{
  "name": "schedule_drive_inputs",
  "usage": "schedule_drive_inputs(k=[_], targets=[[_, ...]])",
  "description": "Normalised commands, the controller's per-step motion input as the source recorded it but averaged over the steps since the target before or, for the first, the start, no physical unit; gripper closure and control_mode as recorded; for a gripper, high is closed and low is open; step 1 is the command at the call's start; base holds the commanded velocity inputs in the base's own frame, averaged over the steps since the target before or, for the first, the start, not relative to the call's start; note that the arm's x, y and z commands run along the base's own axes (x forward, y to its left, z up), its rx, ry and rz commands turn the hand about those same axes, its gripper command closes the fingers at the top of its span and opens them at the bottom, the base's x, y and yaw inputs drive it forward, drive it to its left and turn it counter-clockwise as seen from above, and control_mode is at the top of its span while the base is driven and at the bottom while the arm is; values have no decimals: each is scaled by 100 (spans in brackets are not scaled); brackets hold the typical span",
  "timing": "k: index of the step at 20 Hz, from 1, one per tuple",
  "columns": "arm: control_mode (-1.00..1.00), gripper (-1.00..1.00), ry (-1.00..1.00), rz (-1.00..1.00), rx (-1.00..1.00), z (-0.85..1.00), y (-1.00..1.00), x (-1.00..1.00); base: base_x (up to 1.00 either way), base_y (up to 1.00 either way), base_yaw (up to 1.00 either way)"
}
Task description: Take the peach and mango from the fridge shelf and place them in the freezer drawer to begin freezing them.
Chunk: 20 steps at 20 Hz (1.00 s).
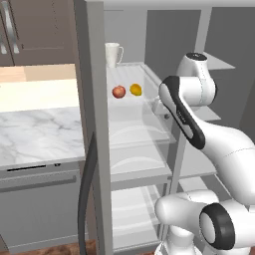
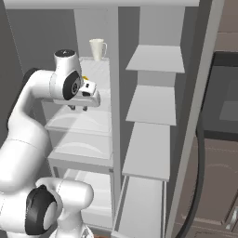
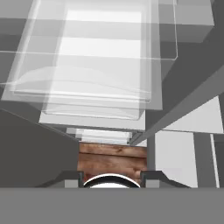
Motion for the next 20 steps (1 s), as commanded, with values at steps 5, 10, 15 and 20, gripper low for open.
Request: schedule_drive_inputs(k=[5, 10, 15, 20], targets=[[-100, -100, -5, 0, -2, 0, 0, -19, 0, 0, 0], [-100, -100, -20, -1, 4, 38, 23, -4, 0, 0, 0], [-100, -100, -14, -6, 8, 30, 45, 15, 0, 0, 0], [-100, -100, -13, -9, 3, 7, 23, 67, 0, 0, 0]])
